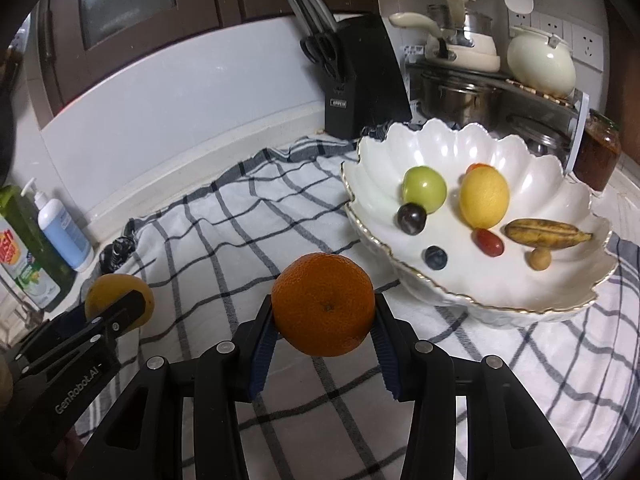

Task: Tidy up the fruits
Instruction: 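Grasp the yellow mango with the left tool while the right tool grasps the orange, then carry the mango and orange into the bowl and open both tools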

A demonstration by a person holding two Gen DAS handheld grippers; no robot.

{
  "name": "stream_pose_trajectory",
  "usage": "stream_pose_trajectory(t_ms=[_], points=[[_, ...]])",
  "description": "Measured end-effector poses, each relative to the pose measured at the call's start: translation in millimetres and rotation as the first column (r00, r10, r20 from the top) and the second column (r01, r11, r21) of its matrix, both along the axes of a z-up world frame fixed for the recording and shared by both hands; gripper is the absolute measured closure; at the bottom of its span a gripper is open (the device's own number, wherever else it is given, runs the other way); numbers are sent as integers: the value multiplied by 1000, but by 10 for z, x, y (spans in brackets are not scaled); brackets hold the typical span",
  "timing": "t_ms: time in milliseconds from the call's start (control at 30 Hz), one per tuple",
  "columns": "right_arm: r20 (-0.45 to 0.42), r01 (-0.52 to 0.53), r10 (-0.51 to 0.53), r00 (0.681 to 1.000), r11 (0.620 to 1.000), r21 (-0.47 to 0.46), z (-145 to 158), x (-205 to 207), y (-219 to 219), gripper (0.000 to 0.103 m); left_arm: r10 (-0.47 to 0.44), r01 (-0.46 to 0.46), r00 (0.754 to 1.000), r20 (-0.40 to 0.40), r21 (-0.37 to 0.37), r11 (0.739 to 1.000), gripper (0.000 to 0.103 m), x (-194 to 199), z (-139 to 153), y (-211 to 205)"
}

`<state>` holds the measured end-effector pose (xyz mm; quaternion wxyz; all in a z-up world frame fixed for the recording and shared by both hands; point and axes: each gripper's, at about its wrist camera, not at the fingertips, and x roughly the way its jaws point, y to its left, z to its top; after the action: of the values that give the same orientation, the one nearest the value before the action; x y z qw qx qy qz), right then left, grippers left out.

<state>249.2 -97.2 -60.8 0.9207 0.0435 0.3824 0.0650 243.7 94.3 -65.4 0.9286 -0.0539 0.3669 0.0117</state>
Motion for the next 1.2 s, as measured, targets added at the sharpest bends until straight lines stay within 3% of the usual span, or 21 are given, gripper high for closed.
stream_pose_trajectory(t_ms=[433,767,1200], points=[[61,68,-68,996,998,0,299,-190,-493,57,-88,87,994,68,20,996,58,-67,372,-486],[89,153,-152,984,988,-5,453,-223,-994,57,-197,196,972,125,20,980,58,65,659,-1021],[85,220,-219,972,976,-6,473,-78,-1563,57,-315,315,942,112,19,949,58,418,652,-1673]])
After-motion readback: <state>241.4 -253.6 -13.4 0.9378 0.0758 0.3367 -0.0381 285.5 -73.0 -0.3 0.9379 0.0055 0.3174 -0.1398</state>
